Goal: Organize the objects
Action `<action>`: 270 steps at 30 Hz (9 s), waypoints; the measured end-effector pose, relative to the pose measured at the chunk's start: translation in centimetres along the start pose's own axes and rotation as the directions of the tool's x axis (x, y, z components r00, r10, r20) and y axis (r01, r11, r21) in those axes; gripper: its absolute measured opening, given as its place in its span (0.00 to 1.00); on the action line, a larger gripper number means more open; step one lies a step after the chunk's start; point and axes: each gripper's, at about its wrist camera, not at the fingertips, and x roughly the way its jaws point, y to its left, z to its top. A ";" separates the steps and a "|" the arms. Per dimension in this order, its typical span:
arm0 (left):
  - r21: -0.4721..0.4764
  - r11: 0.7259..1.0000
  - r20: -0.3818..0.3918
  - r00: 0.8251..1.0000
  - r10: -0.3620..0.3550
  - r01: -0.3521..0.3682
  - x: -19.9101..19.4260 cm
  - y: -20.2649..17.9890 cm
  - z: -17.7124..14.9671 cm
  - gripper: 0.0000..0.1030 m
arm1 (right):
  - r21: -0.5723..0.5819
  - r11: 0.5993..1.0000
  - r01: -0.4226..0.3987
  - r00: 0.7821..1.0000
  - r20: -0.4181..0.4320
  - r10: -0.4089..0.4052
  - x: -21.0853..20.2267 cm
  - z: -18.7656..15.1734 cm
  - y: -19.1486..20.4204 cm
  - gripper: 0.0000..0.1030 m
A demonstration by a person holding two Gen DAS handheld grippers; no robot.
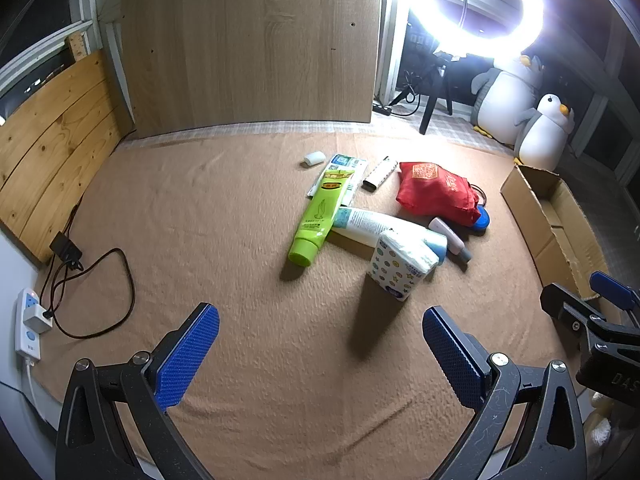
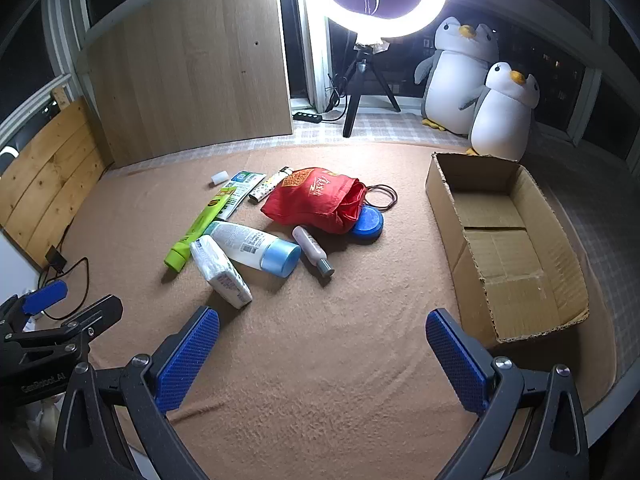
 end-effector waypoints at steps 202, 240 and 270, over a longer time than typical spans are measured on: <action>0.225 0.744 -0.259 0.775 -0.577 0.629 8.5 -32.7 4.1 0.47 | 0.333 0.921 -0.200 0.955 -0.145 0.260 3.6 3.8 -23.3 0.25; -0.153 0.935 -0.165 0.924 -0.345 0.321 7.4 0.2 -1.2 0.68 | -0.042 0.907 -0.419 0.859 -0.342 0.381 13.0 8.3 1.6 0.46; -0.229 0.931 -0.166 0.932 -0.323 0.283 7.5 4.8 -2.0 0.68 | -0.117 0.890 -0.441 0.793 -0.515 0.325 18.0 5.7 7.0 0.37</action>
